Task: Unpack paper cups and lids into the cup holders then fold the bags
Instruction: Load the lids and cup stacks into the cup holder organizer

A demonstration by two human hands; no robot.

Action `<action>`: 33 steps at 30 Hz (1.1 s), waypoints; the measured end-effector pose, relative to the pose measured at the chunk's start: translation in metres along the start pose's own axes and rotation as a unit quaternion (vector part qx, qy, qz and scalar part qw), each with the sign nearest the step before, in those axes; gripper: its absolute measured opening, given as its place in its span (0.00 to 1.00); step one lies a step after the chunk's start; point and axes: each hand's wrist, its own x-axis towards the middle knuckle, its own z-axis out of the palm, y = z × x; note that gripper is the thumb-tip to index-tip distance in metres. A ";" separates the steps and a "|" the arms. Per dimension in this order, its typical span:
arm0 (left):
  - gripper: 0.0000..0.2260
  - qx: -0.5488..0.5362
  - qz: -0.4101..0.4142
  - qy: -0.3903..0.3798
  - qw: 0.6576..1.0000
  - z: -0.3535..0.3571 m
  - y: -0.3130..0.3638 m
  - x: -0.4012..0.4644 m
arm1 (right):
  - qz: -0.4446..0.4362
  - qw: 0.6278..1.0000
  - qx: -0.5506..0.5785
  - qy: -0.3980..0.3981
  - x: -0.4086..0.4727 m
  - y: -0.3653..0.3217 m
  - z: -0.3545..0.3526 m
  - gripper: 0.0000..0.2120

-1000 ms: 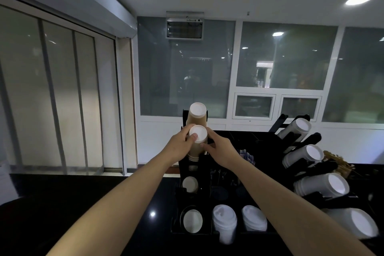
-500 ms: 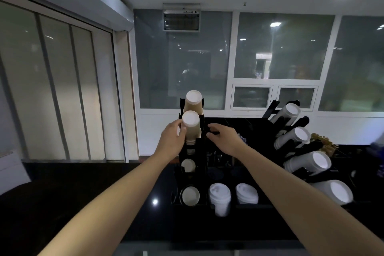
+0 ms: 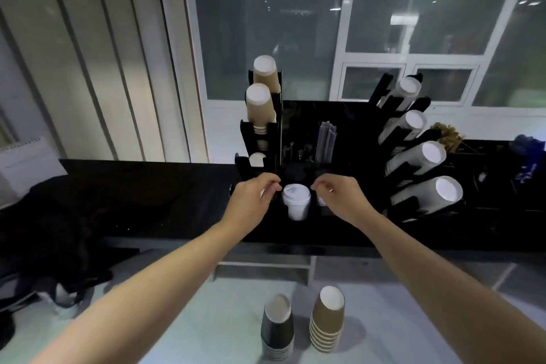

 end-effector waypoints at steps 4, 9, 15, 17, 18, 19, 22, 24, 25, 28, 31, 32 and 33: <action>0.10 0.002 -0.021 -0.085 0.996 0.041 0.003 -0.065 | -0.013 0.996 -0.012 -0.087 -0.063 0.043 0.025 0.08; 0.17 0.113 -0.080 -0.244 0.960 0.082 -0.008 -0.129 | 0.031 0.973 -0.076 -0.215 -0.131 0.105 0.073 0.30; 0.22 0.231 -0.089 -0.362 0.899 0.105 -0.027 -0.180 | 0.074 0.969 -0.052 -0.230 -0.173 0.135 0.106 0.33; 0.22 0.237 -0.082 -0.371 0.894 0.105 -0.032 -0.190 | 0.075 0.972 -0.057 -0.217 -0.176 0.141 0.111 0.33; 0.22 0.236 -0.081 -0.370 0.895 0.105 -0.033 -0.192 | 0.076 0.972 -0.059 -0.213 -0.178 0.143 0.114 0.34; 0.22 0.232 -0.081 -0.367 0.897 0.104 -0.035 -0.193 | 0.079 0.973 -0.059 -0.209 -0.179 0.144 0.116 0.34; 0.23 0.216 -0.089 -0.352 0.907 0.100 -0.037 -0.190 | 0.084 0.976 -0.058 -0.193 -0.177 0.142 0.119 0.33; 0.23 0.208 -0.086 -0.338 0.914 0.096 -0.037 -0.184 | 0.084 0.978 -0.051 -0.186 -0.172 0.139 0.117 0.33; 0.22 0.204 -0.082 -0.326 0.920 0.093 -0.037 -0.180 | 0.083 0.979 -0.044 -0.180 -0.168 0.135 0.114 0.33; 0.20 0.179 -0.034 -0.257 0.949 0.078 -0.033 -0.159 | 0.063 0.986 -0.017 -0.153 -0.145 0.115 0.095 0.34; 0.15 0.176 0.087 -0.153 0.968 0.053 -0.026 -0.125 | 0.009 0.993 -0.010 -0.119 -0.111 0.077 0.060 0.36; 0.14 0.177 0.123 -0.115 0.970 0.043 -0.023 -0.111 | -0.013 0.994 -0.012 -0.106 -0.099 0.063 0.046 0.36; 0.13 0.179 0.151 -0.083 0.969 0.032 -0.021 -0.096 | -0.034 0.995 -0.015 -0.094 -0.086 0.048 0.031 0.36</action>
